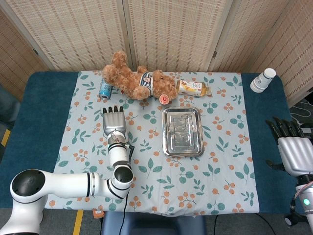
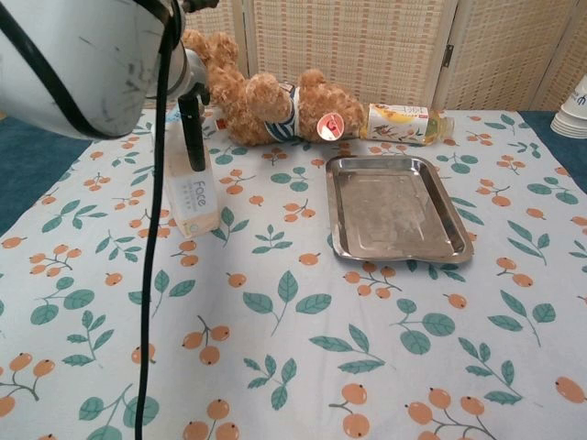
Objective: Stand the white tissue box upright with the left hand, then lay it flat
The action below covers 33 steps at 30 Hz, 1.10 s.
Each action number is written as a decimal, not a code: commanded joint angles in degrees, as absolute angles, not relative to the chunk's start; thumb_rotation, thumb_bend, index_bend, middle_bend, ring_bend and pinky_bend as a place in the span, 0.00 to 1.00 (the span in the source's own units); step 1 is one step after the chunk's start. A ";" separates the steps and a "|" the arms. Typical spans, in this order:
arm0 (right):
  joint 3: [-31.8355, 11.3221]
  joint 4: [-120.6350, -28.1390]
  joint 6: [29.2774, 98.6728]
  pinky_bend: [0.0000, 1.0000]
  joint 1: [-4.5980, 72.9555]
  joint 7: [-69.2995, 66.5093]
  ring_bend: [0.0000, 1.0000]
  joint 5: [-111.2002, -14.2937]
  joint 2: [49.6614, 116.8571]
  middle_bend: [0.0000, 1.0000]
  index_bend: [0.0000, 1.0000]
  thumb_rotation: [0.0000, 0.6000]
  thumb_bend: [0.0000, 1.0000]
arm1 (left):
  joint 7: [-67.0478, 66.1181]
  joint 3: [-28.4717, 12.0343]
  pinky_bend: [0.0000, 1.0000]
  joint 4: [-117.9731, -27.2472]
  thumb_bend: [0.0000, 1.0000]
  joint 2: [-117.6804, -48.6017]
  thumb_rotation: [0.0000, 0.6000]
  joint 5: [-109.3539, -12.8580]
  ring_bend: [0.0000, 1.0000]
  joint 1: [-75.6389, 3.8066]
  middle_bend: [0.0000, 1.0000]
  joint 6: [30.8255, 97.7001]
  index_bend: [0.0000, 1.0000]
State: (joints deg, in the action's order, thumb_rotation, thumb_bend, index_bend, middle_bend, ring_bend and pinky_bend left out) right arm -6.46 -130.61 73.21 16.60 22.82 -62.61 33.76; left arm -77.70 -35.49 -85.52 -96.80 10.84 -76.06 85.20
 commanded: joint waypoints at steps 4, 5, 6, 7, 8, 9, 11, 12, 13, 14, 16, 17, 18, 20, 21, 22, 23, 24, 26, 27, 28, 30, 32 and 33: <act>-6.44 -130.51 73.17 0.00 16.67 22.97 0.00 -62.48 33.90 0.00 0.07 1.00 0.12 | -78.25 -35.91 0.06 -84.24 0.14 -97.43 1.00 11.13 0.00 -76.22 0.07 84.92 0.00; -6.45 -130.50 73.15 0.00 16.70 22.99 0.00 -62.42 33.90 0.00 0.07 1.00 0.12 | -78.41 -35.94 0.06 -83.97 0.14 -97.53 1.00 11.18 0.00 -76.22 0.07 84.87 0.00; -6.45 -130.49 73.14 0.00 16.71 23.00 0.00 -62.42 33.90 0.00 0.07 1.00 0.12 | -78.48 -35.95 0.06 -83.77 0.14 -97.60 1.00 11.17 0.00 -76.21 0.08 84.81 0.00; -6.45 -130.49 73.14 0.00 16.71 22.99 0.00 -62.41 33.90 0.00 0.07 1.00 0.12 | -78.56 -35.91 0.06 -83.58 0.14 -97.68 1.00 11.12 0.00 -76.18 0.09 84.76 0.00; -6.45 -130.46 73.14 0.00 16.72 23.01 0.00 -62.38 33.92 0.00 0.07 1.00 0.12 | -78.71 -35.77 0.06 -83.29 0.14 -97.77 1.00 11.00 0.00 -76.15 0.09 84.73 0.00; -6.43 -130.43 73.12 0.00 16.72 23.03 0.00 -62.36 33.92 0.00 0.07 1.00 0.12 | -78.84 -35.65 0.07 -83.04 0.14 -97.84 1.00 10.93 0.00 -76.10 0.10 84.70 0.00; -6.43 -130.38 73.02 0.00 16.79 23.07 0.00 -62.23 33.95 0.00 0.07 1.00 0.12 | -79.12 -35.64 0.07 -82.40 0.14 -98.03 1.00 11.12 0.00 -75.96 0.10 84.60 0.00; -6.43 -130.36 72.99 0.00 16.82 23.11 0.00 -62.18 33.97 0.00 0.07 1.00 0.12 | -79.28 -35.65 0.07 -82.13 0.14 -98.10 1.00 11.27 0.00 -75.89 0.10 84.57 0.00; -6.43 -130.35 72.96 0.00 16.84 23.16 0.00 -62.14 33.98 0.00 0.07 1.00 0.12 | -79.48 -35.61 0.07 -81.94 0.14 -98.15 1.00 11.35 0.00 -75.82 0.10 84.52 0.00; -6.43 -130.32 72.93 0.00 16.89 23.24 0.00 -62.05 34.02 0.00 0.07 1.00 0.12 | -79.64 -35.48 0.07 -81.74 0.14 -98.19 1.00 11.25 0.00 -75.71 0.10 84.43 0.00; -6.40 -130.30 72.82 0.00 16.96 23.37 0.00 -61.87 34.08 0.00 0.07 1.00 0.12 | -79.84 -35.15 0.08 -81.50 0.14 -98.28 1.00 10.88 0.00 -75.56 0.11 84.38 0.00; -6.40 -130.30 72.74 0.00 17.02 23.47 0.00 -61.74 34.11 0.00 0.07 1.00 0.12 | -79.99 -34.99 0.08 -81.39 0.14 -98.33 1.00 10.71 0.00 -75.46 0.12 84.34 0.00; -6.40 -130.32 72.69 0.00 17.07 23.53 0.00 -61.68 34.13 0.00 0.07 1.00 0.12 | -80.08 -34.93 0.08 -81.32 0.14 -98.37 1.00 10.63 0.00 -75.40 0.13 84.33 0.00; -6.34 -130.36 72.63 0.00 17.11 23.72 0.00 -61.59 34.16 0.00 0.07 1.00 0.12 | -80.40 -34.78 0.09 -81.09 0.14 -98.47 1.00 10.48 0.00 -75.29 0.15 84.37 0.00; -6.33 -130.38 72.63 0.00 17.13 23.78 0.00 -61.55 34.18 0.00 0.07 1.00 0.12 | -80.51 -34.72 0.09 -81.00 0.14 -98.51 1.00 10.39 0.00 -75.24 0.16 84.36 0.00; -6.33 -130.38 72.62 0.00 17.15 23.83 0.00 -61.52 34.20 0.00 0.07 1.00 0.12 | -80.63 -34.63 0.09 -80.92 0.14 -98.55 1.00 10.31 0.00 -75.18 0.16 84.34 0.00; -6.32 -130.38 72.60 0.00 17.18 23.87 0.00 -61.43 34.21 0.00 0.07 1.00 0.12 | -80.79 -34.56 0.10 -80.85 0.14 -98.58 1.00 10.24 0.00 -75.09 0.17 84.32 0.01; -6.33 -130.38 72.58 0.00 17.21 23.87 0.00 -61.36 34.22 0.00 0.07 1.00 0.12 | -80.85 -34.52 0.10 -80.80 0.14 -98.60 1.00 10.13 0.00 -75.01 0.18 84.32 0.01; -6.35 -130.31 72.56 0.00 17.27 23.92 0.00 -61.19 34.27 0.00 0.07 1.00 0.12 | -80.76 -34.34 0.11 -80.76 0.15 -98.64 1.00 9.53 0.01 -74.85 0.21 84.30 0.03; -6.36 -130.32 72.55 0.00 17.30 23.96 0.00 -61.11 34.29 0.00 0.07 1.00 0.12 | -80.83 -34.21 0.11 -80.74 0.15 -98.66 1.00 9.30 0.02 -74.81 0.23 84.35 0.05; -6.36 -130.32 72.53 0.00 17.33 23.97 0.00 -61.06 34.30 0.00 0.07 1.00 0.12 | -80.92 -34.14 0.12 -80.76 0.15 -98.67 1.00 9.15 0.03 -74.77 0.24 84.38 0.06; -6.33 -130.35 72.44 0.00 17.37 24.02 0.00 -61.01 34.29 0.00 0.07 1.00 0.12 | -80.99 -34.11 0.13 -80.76 0.16 -98.71 1.00 8.85 0.05 -74.65 0.28 84.40 0.09; -6.30 -130.31 72.36 0.00 17.42 24.07 0.00 -60.90 34.31 0.00 0.07 1.00 0.12 | -80.92 -33.86 0.13 -80.79 0.17 -98.77 1.00 8.29 0.08 -74.49 0.32 84.37 0.13; -6.29 -130.32 72.31 0.00 17.45 24.08 0.00 -60.82 34.29 0.00 0.07 1.00 0.12 | -80.98 -33.71 0.14 -80.79 0.18 -98.80 1.00 8.08 0.09 -74.42 0.35 84.40 0.15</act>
